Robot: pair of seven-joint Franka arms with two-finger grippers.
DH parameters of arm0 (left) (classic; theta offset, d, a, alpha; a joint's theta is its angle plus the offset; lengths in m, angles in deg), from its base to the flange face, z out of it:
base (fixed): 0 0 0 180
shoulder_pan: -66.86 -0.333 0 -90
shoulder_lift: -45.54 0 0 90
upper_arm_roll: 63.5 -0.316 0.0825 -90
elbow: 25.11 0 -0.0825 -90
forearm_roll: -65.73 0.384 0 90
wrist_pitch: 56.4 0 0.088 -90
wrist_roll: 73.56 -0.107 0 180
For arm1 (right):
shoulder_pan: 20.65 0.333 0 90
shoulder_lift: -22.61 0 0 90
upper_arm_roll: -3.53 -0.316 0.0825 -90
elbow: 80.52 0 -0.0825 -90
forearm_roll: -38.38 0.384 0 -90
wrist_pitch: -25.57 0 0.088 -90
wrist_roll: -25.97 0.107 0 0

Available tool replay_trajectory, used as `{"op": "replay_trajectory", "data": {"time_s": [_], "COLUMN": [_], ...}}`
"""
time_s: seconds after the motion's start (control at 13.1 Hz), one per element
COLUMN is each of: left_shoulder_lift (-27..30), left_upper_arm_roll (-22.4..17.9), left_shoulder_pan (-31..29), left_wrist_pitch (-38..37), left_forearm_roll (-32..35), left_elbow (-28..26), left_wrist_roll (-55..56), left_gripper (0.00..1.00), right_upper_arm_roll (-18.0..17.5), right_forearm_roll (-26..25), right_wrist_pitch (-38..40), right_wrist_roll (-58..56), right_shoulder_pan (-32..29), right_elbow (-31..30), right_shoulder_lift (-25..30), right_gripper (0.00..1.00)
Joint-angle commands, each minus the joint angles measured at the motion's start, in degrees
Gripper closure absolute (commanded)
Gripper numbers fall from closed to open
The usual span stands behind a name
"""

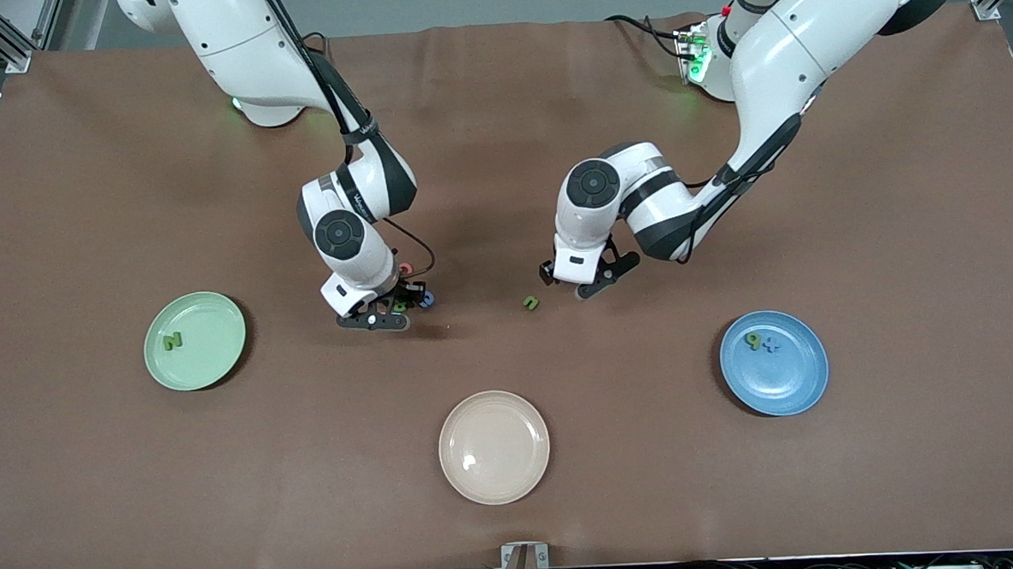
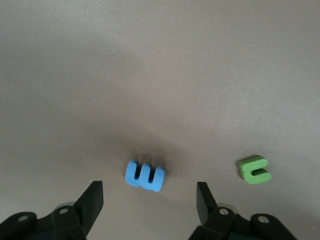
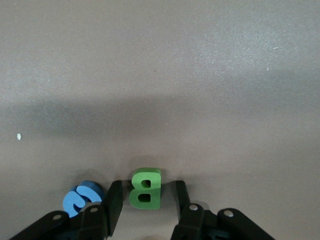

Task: Sort upper and lower case letters into plates
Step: 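Reach the right gripper to green B while the left gripper reaches blue m, then place the blue m on the blue plate while the right gripper grasps B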

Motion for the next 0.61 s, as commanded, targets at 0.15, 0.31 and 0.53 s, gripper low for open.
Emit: {"op": "replay_trajectory", "data": {"time_s": [0.15, 0.31, 0.53], "left_shoulder_lift": [-0.78, -1.13, -1.13], "left_upper_arm_roll": [-4.60, -5.04, -5.13], "left_shoulder_pan": [4.46, 4.55, 4.46], "left_wrist_pitch": [3.40, 3.58, 3.49], "left_forearm_roll": [1.61, 2.39, 2.48], "left_elbow": [0.00, -0.09, -0.26], "left_wrist_roll": [0.52, 0.52, 0.52], "left_gripper": [0.22, 0.29, 0.38], "right_upper_arm_roll": [0.31, 0.31, 0.58], "right_forearm_roll": [1.06, 1.06, 0.89], "right_wrist_pitch": [-0.71, -0.18, 5.76], "right_wrist_roll": [0.42, 0.33, -0.90], "right_shoulder_pan": [0.75, 0.75, 0.06], "right_elbow": [-0.49, -0.49, 0.12], "right_shoulder_lift": [-0.01, 0.08, 4.37], "right_gripper": [0.78, 0.86, 0.86]}}
